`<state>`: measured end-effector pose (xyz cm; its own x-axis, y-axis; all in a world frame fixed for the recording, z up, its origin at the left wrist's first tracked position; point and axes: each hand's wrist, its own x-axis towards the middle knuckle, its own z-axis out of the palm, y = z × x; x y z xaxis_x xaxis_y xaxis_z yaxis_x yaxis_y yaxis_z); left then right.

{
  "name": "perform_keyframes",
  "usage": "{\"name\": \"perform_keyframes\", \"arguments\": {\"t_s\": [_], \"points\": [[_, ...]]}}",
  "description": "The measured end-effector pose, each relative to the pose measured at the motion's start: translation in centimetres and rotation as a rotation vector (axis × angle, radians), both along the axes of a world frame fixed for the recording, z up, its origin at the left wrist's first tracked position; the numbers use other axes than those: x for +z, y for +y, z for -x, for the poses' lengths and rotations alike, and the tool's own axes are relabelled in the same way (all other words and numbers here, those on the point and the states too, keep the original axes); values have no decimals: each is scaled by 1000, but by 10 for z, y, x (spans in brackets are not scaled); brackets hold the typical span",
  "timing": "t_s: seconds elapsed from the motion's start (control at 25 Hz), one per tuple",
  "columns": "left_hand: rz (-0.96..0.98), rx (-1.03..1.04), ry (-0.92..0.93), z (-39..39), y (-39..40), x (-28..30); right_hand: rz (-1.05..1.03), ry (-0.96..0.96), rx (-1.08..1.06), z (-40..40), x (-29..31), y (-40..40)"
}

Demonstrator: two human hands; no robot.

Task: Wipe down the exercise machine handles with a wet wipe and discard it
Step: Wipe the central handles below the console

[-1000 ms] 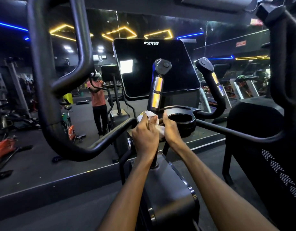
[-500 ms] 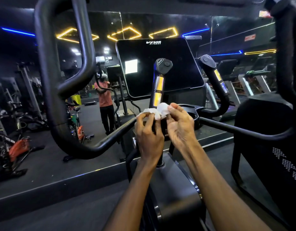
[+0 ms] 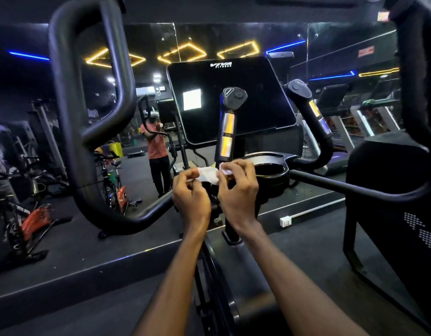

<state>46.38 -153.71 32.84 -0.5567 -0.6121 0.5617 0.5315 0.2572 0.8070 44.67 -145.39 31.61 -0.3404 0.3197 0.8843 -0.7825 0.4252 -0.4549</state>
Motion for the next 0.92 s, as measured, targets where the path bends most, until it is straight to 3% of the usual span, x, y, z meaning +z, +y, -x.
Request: {"name": "perform_keyframes", "arguments": {"t_s": [0.08,0.28,0.4,0.48,0.68,0.8,0.92], "points": [[-5,-43,-69,1,0,3,-75,31,12,1,-11,9],[-111,-96,-138,7,-8,8,121,30,54,0,4,12],[-116,-157,-207,9,-9,4,-34,37,24,4,4,-2],[-129,-187,-219,7,-10,0,-16,18,24,5,-19,-3],[-83,-263,-301,0,-15,-9,422,-502,216,14,-42,3],[-49,-283,-315,4,-17,-8,374,-484,206,23,-32,-6],[-56,-272,-330,7,-20,-12,426,-705,334,31,-46,-17]]}}
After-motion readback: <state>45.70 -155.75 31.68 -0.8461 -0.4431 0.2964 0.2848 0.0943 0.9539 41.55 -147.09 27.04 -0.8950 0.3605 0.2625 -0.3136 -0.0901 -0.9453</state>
